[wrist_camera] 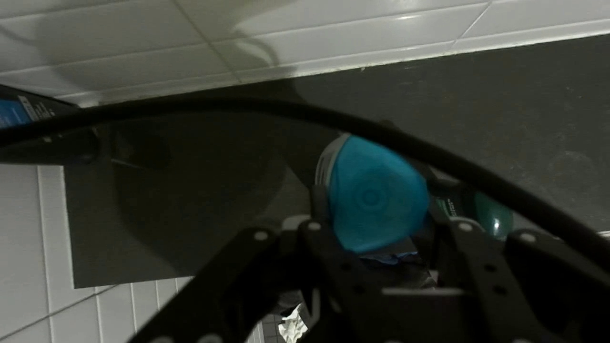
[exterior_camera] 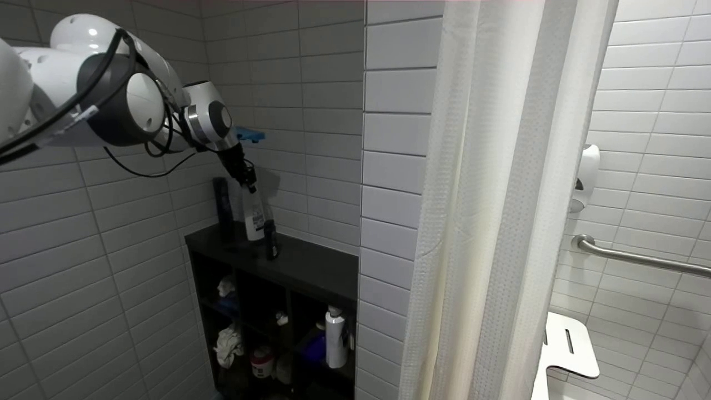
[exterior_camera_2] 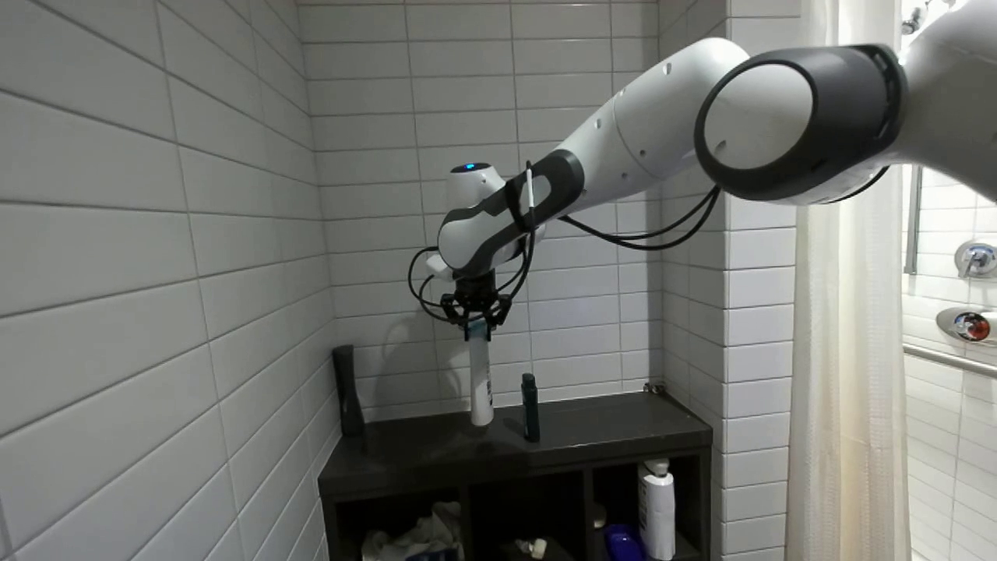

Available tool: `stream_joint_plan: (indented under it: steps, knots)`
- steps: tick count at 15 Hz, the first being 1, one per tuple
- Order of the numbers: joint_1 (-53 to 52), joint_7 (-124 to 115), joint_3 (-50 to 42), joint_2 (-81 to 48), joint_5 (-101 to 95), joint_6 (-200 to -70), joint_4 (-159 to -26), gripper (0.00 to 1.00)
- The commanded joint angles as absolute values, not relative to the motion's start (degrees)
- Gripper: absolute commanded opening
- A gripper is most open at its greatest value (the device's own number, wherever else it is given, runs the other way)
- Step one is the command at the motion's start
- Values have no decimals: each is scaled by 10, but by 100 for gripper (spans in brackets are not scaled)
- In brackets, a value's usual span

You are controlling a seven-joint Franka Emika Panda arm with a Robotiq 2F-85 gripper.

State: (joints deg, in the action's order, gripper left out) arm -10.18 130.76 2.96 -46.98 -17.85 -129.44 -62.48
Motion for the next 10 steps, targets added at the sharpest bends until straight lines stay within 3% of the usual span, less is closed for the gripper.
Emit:
stream_joint_plan:
  steps: [1, 10]
  knots:
    - [-105, 1265, 16, -421, -199, -1311, -689, 18]
    - [-116, 1193, -8, -297, -307, -1291, -808, 18]
